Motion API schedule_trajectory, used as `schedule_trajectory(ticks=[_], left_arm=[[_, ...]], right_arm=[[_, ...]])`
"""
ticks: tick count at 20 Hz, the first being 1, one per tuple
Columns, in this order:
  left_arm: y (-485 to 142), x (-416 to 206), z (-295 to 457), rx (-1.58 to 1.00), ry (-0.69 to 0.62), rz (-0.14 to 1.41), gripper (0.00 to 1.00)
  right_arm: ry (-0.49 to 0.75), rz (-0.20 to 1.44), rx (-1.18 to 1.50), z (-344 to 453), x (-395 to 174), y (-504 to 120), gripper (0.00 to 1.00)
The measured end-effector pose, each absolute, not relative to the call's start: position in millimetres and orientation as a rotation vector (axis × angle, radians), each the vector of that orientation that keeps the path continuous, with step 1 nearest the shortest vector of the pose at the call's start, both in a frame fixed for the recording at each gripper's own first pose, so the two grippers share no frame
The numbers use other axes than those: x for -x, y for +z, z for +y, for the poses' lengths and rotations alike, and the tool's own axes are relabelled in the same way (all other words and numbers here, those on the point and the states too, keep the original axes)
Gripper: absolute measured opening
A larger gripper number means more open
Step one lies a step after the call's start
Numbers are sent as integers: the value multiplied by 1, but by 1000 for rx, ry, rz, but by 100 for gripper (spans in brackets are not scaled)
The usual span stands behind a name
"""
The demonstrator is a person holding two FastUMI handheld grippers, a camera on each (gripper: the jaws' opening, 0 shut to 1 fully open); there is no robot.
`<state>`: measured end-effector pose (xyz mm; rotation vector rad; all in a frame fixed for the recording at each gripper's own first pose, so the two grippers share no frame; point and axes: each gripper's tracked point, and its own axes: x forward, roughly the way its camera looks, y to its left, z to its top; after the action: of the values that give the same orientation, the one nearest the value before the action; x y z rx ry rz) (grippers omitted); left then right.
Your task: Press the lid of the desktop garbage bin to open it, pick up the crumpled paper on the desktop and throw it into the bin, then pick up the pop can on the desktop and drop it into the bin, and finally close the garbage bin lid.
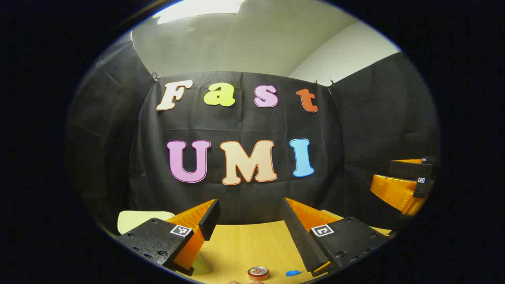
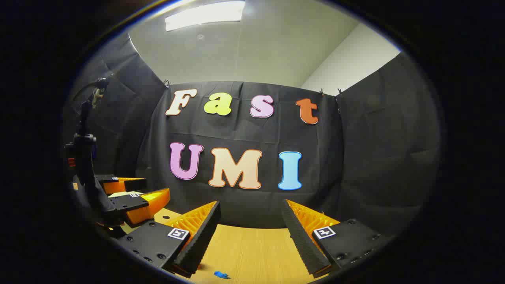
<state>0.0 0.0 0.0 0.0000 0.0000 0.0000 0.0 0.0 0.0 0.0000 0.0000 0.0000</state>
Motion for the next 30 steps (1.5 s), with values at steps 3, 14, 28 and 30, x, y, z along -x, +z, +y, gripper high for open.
schedule_trajectory(ticks=[3, 14, 28, 30], left_arm=[[-1, 1, 4, 8, 11, 4, 94], [-5, -4, 12, -3, 34, 14, 94], [-9, 3, 37, -39, 108, 15, 94], [-13, 2, 42, -37, 127, 29, 92]], right_arm=[[-4, 3, -15, -1, 1, -1, 98], [-8, 22, -35, -5, -11, -4, 98], [37, 43, -70, 5, -21, -16, 98], [42, 42, -74, 6, -23, -17, 98]])
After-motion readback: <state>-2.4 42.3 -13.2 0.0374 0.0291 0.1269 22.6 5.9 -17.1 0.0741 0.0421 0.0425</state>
